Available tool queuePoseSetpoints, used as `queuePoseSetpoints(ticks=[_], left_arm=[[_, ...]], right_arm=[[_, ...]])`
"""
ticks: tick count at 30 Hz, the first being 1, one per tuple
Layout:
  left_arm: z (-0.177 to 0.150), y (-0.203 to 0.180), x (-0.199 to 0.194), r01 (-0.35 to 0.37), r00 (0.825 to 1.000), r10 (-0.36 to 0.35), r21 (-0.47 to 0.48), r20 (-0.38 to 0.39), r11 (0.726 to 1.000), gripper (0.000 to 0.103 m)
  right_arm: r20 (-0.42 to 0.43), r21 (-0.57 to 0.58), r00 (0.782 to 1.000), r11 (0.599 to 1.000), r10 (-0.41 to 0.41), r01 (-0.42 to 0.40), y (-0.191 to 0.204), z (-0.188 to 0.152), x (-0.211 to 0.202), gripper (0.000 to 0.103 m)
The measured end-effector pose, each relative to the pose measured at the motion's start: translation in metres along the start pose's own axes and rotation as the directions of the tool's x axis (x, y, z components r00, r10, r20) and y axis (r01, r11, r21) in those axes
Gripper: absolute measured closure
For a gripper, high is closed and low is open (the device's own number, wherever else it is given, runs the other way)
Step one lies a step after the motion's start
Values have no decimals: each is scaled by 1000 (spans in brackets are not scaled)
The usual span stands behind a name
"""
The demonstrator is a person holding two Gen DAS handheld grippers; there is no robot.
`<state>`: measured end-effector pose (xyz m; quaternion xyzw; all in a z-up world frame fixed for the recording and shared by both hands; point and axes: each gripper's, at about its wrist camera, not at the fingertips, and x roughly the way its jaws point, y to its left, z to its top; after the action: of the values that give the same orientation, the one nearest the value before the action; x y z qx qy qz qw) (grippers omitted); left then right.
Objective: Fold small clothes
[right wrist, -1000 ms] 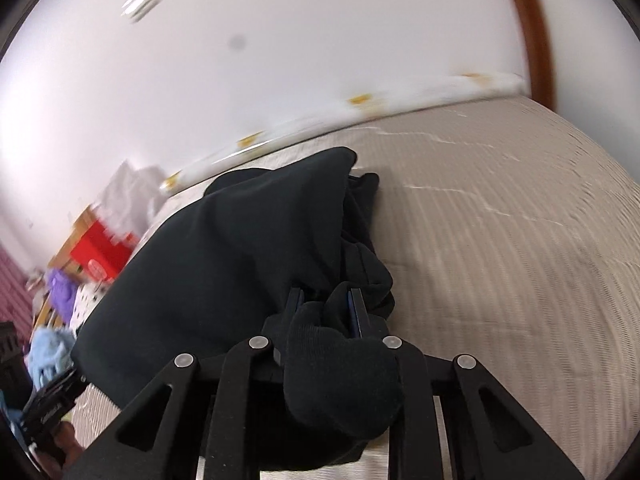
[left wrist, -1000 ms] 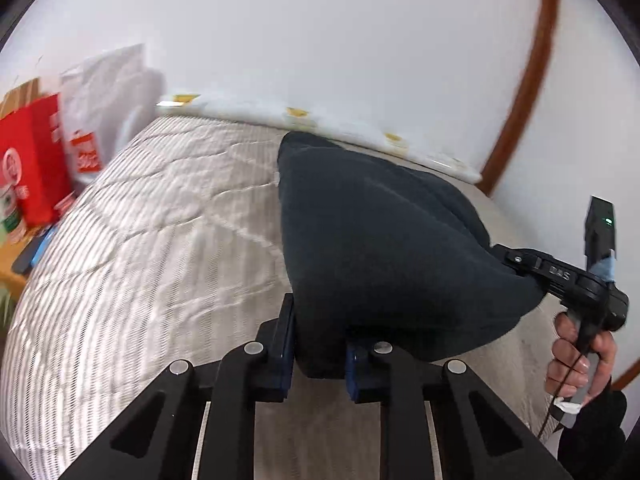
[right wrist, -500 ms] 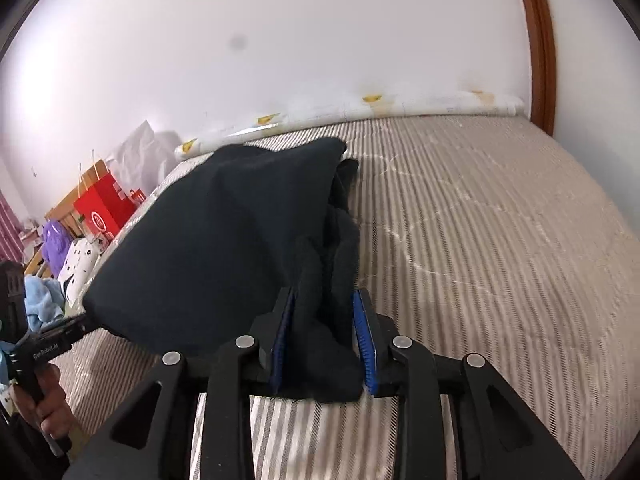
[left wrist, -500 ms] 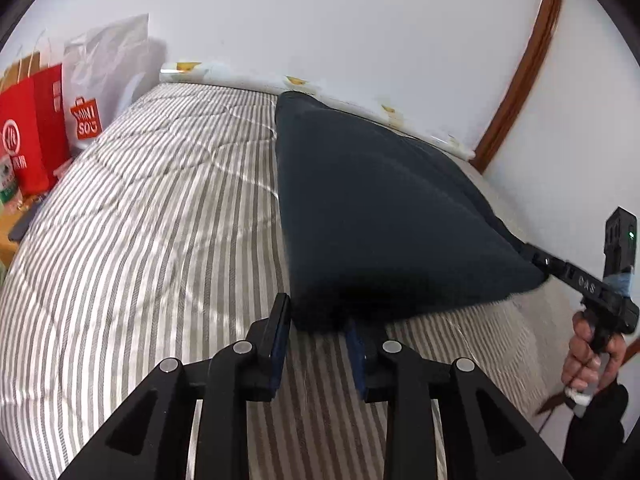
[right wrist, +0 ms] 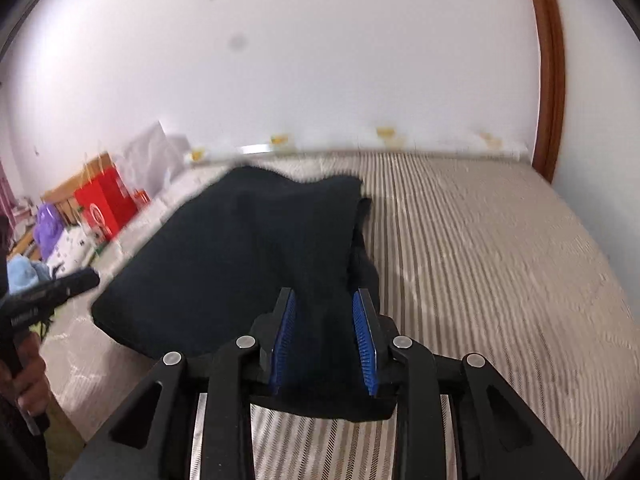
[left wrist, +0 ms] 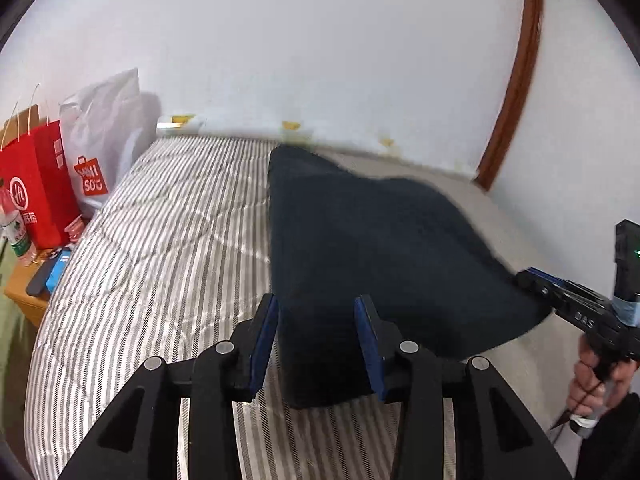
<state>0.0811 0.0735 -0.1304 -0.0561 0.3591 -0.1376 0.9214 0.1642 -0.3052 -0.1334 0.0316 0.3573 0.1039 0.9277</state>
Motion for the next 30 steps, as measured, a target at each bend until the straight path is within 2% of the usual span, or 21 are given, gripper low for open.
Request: queuePoseSetpoints(ticks=[2,5,7,10,13,18,22,25,30], left_arm=[[-6,0,13,4,999,-4,13,-34,1000,63],[-17,-1,24,-18,998,21,57,-54,998,61],[-11,5,24,18,998,-15,44,-66,999,60],[6,18,26,64,996,-64,-8,-62,998,58],[28,27,37,28,999,-29,-15,-42,999,59],[69,35,72,6,999,-7,-15,-36,1000,60],[94,37,103,7,999,-8,-5,-47,1000,60],[100,38,121,46,997,-47,-20,-61,999,59],[94,40,137,95,992,-94,8,-80,995,57]], right_arm=[[-73,-2,996,999,-41,41,-4,-11,18,74],[-115,29,993,1000,4,0,-15,-19,27,75],[-126,28,991,999,34,-31,-18,-9,24,74],[-89,6,995,999,43,-42,-23,15,21,72],[-66,14,997,999,39,-38,-31,48,31,71],[-88,22,995,999,41,-39,-37,102,77,68],[-132,83,988,994,83,-73,-40,126,116,65],[-160,134,982,988,101,-80,-42,136,147,60],[-223,190,965,977,135,-93,-42,142,194,60]])
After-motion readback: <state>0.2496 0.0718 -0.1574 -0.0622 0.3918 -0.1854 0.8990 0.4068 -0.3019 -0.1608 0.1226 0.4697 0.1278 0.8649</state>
